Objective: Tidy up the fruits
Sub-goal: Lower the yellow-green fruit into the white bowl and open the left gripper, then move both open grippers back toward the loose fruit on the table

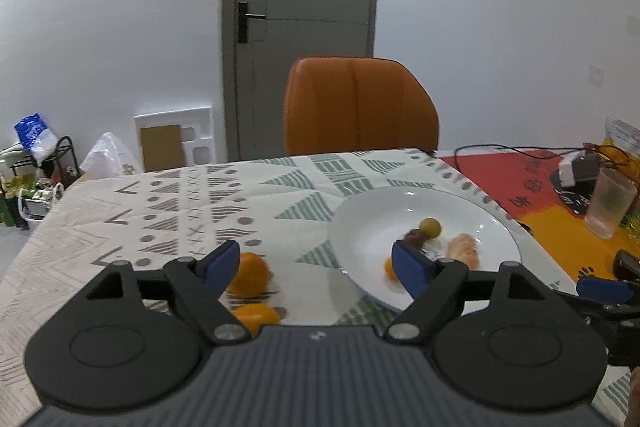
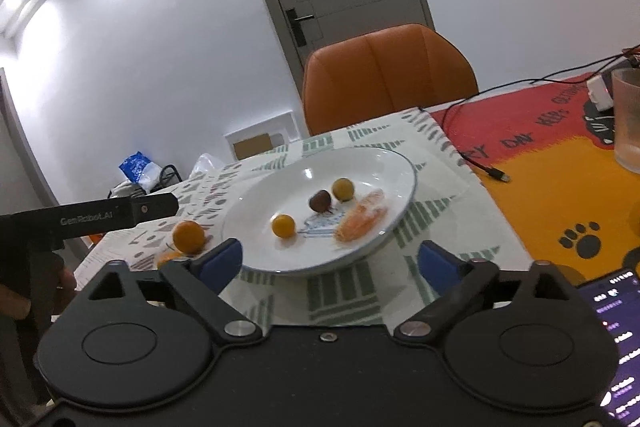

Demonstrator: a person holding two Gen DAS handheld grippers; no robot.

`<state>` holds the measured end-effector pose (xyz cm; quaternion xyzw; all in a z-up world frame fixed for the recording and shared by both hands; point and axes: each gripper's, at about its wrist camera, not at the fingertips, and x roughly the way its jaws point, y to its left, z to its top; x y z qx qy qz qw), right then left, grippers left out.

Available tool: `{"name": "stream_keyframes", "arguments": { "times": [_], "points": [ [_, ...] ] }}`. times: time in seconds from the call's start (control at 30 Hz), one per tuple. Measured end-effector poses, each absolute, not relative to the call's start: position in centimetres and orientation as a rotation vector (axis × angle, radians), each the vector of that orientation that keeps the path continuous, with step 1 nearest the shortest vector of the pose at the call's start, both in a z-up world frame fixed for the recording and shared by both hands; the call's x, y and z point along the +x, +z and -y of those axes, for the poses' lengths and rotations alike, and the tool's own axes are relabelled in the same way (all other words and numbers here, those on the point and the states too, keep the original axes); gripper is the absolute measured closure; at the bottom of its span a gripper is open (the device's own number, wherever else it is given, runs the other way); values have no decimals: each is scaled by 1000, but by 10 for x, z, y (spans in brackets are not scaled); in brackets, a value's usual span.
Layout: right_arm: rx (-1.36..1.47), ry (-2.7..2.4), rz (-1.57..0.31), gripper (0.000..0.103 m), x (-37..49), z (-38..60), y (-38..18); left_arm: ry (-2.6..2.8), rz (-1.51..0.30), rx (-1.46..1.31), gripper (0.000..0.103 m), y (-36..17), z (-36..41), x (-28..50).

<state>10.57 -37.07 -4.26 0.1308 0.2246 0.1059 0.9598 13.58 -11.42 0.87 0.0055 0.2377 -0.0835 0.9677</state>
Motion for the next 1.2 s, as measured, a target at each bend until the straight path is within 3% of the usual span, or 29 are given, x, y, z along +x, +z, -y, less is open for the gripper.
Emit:
{"name": "stream_keyframes", "arguments": {
  "times": [0.07,1.2],
  "points": [
    [256,230,-452,0,107,365,-41,-147,-476,6,19,10,107,134],
    [173,507,-547,1,132,257,-50,31,-531,-125,16,1,-4,102]
  ]
}}
